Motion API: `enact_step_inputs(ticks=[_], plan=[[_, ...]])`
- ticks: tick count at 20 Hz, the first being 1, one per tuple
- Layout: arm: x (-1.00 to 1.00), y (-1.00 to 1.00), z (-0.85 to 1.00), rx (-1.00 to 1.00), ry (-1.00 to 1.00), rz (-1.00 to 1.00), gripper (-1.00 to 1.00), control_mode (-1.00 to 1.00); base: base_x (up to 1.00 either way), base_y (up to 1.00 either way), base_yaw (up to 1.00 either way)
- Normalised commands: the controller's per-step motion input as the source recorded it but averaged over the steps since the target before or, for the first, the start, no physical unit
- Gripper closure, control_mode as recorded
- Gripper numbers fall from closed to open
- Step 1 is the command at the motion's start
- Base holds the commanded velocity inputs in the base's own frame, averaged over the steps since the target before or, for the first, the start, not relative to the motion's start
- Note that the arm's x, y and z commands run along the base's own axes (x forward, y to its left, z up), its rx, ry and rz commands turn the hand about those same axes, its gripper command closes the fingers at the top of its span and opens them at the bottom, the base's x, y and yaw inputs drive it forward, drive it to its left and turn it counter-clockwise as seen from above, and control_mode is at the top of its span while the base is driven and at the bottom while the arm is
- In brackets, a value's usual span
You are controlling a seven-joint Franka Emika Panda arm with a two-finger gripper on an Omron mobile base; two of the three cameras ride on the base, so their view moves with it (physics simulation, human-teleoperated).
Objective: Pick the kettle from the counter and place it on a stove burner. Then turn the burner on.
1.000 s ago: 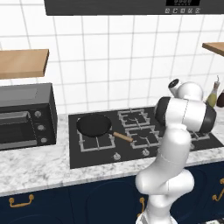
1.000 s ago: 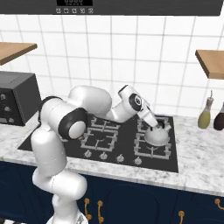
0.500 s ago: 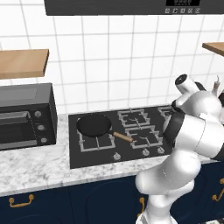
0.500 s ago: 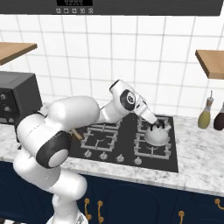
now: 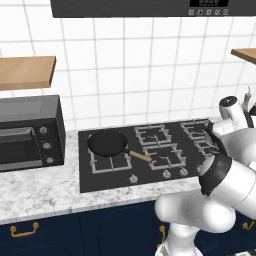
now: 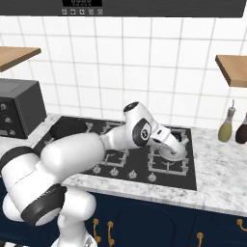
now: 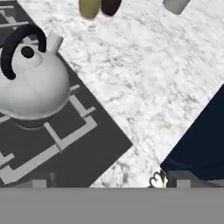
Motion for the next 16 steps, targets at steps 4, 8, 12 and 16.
enact_step_inputs(ticks=[4,8,12,16], plan=[[0.20,0.00,-0.54,0.56,0.62,0.31,-1.00,-1.00,0.00,0.00,0.00],[0.51,0.00,-0.87,0.70,0.48,0.23,-1.00,-1.00,0.00,0.00,0.00],[0.36,0.00,-0.59,0.32,0.05,0.12,-1.00,-1.00,0.00,0.00,0.00],[0.06,0.03,-0.08,0.05,0.02,0.00,-1.00,-1.00,0.00,0.00,0.00]])
